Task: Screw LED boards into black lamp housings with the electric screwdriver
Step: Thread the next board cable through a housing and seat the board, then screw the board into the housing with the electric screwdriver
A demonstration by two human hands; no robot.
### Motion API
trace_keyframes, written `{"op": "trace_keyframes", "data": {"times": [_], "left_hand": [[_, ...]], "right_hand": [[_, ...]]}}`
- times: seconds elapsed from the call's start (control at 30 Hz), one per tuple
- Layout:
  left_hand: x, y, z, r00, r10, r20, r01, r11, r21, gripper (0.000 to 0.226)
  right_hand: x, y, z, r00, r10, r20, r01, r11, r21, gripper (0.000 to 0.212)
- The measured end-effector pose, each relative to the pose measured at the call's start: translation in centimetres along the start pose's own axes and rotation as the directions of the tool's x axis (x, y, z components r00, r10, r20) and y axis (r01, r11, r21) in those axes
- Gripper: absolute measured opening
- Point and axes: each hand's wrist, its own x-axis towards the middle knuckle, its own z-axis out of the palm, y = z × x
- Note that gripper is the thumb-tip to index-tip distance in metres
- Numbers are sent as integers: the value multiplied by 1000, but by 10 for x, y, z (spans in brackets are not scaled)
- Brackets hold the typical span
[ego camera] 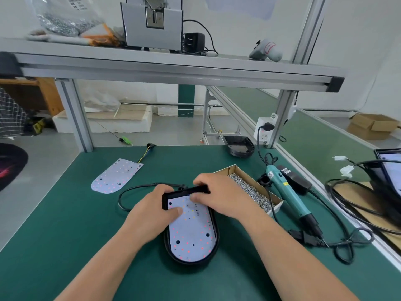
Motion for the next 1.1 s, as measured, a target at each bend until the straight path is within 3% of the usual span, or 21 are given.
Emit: {"op": "trace_keyframes", "data": {"times": [0.1,0.2,0.3,0.4,0.5,0.67,0.77,0.87,0.93,0.97,1.1], "left_hand": [[0,-6,1,1000,3,-14,-4,999,-46,49],[0,-6,-2,1000,10,0,-10,997,-70,46],[-2,-2,-1,1000,22,4,-22,995,-97,52],[-4,1,1,1000,26,1,-26,993,-117,65],[-6,3,0,999,37,-9,-38,992,-119,70],[-10,14,0,997,45,-58,-50,994,-95,71],[-9,21,-3,984,70,-161,-72,997,-8,66],[-14,44,-1,940,240,-244,-204,965,164,44],[-15,65,4,912,356,-203,-302,918,256,26],[-14,77,8,904,402,-145,-345,887,308,28],[6,133,46,868,478,134,-476,726,497,28]], "right_hand": [[-13,16,-37,968,95,-231,-85,995,53,15],[-36,58,-83,914,151,-377,-239,951,-198,8],[-68,112,-101,828,348,-440,-491,829,-268,12],[-95,153,-92,786,472,-400,-587,772,-243,28],[-106,168,-87,792,559,-243,-604,777,-179,45],[-106,167,-87,855,494,-154,-514,848,-129,34],[-105,163,-86,864,474,-172,-479,878,16,27],[-104,152,-86,832,500,-239,-406,844,351,37],[-100,144,-86,809,544,-224,-311,718,623,37],[-99,141,-85,806,556,-203,-253,634,731,33],[-94,131,-80,824,549,-143,-77,357,931,28]]}}
